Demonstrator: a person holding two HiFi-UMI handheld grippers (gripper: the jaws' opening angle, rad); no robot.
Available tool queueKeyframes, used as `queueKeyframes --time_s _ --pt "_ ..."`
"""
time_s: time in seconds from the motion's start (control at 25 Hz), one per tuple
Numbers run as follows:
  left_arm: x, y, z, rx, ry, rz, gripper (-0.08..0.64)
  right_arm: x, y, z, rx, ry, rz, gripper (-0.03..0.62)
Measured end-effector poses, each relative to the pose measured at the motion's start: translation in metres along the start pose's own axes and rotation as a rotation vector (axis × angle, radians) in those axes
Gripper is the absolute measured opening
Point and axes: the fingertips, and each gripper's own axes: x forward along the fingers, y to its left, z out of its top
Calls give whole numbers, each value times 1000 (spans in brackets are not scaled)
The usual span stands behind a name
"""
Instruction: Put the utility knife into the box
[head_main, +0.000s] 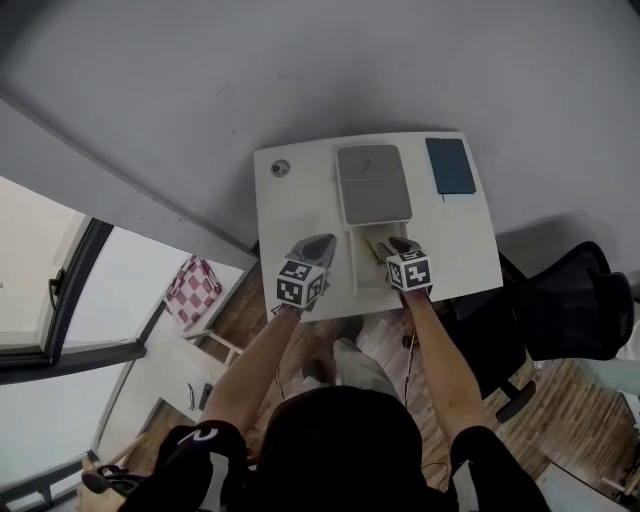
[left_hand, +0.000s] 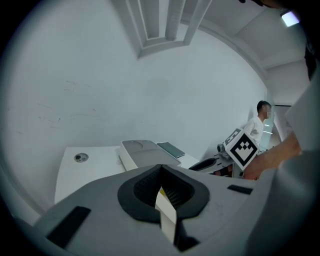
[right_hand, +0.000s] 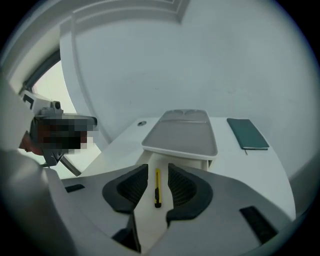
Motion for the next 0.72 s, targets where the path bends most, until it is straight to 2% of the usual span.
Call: queueKeyframes --time_s 0.32,0.72 --pt "-28 -28 21 62 -42 -39 25 -75 21 37 -22 -239 -67 107" --pt "-81 -69 38 120 -96 -72 25 -168 54 42 -38 -420 -157 38"
